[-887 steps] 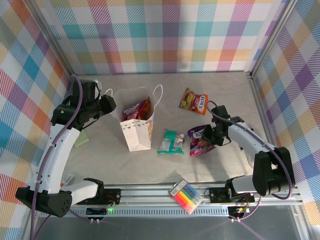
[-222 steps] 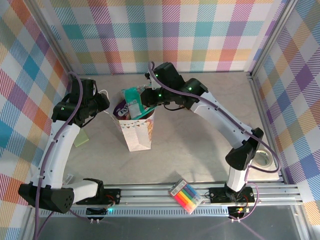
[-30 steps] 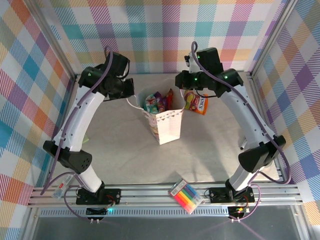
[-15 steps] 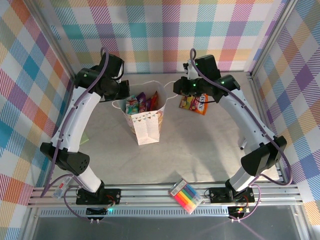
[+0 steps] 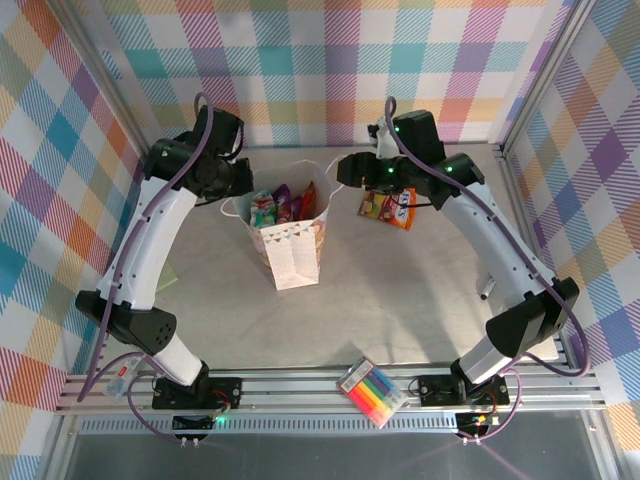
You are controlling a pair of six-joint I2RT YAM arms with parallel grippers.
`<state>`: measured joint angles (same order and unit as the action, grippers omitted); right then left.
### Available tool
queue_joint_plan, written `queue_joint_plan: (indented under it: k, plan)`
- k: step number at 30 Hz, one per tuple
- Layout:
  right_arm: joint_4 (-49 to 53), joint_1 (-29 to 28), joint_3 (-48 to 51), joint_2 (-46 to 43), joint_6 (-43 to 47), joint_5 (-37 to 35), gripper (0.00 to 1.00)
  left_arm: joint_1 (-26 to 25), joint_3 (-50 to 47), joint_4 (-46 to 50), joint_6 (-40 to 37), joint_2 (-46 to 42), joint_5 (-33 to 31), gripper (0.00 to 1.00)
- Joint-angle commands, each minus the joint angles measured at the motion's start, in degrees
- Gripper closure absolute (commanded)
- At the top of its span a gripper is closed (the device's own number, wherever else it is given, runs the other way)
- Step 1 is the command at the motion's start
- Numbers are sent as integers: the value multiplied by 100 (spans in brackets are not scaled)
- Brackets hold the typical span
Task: Place the snacks into the paper bag
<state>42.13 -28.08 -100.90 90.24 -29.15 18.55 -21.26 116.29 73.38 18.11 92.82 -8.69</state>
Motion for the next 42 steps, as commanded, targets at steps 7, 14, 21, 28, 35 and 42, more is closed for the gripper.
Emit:
queue_joint_plan:
  k: [7,14,21,28,35,42]
  plan:
    - [468,-3,4,-528,561,-999,26,235,193,84,-199,-176,-395,72]
    - [501,505,567,-722,486,-1318,18,374,57,51,-237,-211,-367,66]
    - [142,1237,1368,-719,363,-1037,5,491,71,68,-291,-158,-30,59]
    - [-427,1932,1925,-220,355,-534,1,491,-134,-233,-247,-246,140,54]
    - [-1030,2346,1950,832,507,-166,1,504,-362,-557,-168,-298,150,54]
    - [-1399,2636,1624,1868,386,-6,1,508,-446,-711,-107,-200,122,53]
